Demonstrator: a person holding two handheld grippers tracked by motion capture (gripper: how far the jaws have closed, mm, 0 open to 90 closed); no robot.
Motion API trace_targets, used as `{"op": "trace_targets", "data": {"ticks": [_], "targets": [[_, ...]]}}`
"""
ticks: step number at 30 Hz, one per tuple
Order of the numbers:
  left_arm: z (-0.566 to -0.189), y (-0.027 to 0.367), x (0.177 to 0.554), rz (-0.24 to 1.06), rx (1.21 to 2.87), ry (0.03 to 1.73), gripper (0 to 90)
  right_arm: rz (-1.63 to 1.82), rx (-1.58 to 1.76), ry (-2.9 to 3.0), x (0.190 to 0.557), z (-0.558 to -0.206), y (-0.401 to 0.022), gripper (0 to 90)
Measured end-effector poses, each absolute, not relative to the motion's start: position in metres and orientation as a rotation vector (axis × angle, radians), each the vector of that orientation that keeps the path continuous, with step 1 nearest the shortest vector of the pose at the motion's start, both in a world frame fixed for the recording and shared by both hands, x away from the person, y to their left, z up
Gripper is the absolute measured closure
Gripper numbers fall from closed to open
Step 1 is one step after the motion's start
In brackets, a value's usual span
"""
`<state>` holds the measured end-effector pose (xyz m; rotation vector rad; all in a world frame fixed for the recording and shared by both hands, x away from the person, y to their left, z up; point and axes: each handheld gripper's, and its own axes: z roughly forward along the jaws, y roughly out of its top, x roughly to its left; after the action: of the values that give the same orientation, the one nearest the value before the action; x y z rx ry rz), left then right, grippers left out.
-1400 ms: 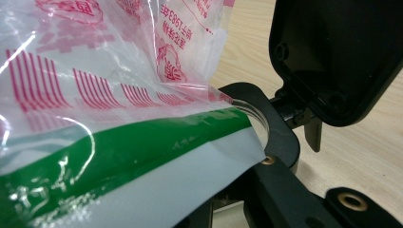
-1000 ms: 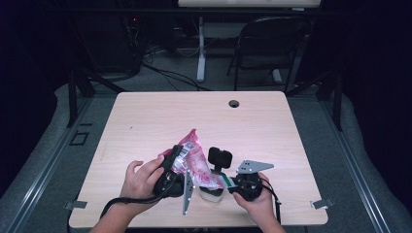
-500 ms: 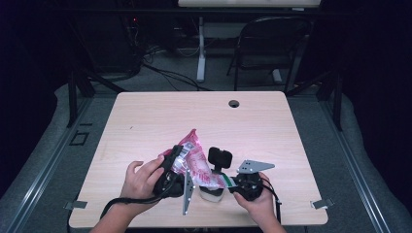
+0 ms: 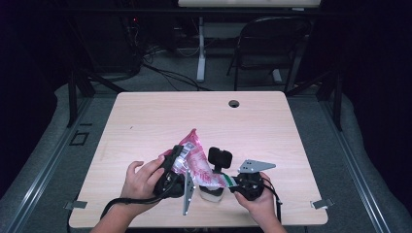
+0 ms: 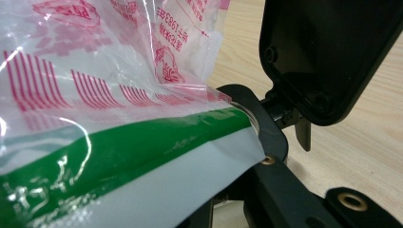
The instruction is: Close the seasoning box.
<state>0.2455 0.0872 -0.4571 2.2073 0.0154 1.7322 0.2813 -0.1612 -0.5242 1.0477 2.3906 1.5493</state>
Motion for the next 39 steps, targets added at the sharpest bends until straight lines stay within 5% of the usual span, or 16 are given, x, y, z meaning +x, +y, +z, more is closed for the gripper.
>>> {"op": "trace_targets", "data": {"ticks": [39], "targets": [[-0.4639,0.0949,0.2480,1.698,2.229,0.063,71.8,1.561,1.042,2.367,0.2821,-0.5224,-0.1615,90.0]]}}
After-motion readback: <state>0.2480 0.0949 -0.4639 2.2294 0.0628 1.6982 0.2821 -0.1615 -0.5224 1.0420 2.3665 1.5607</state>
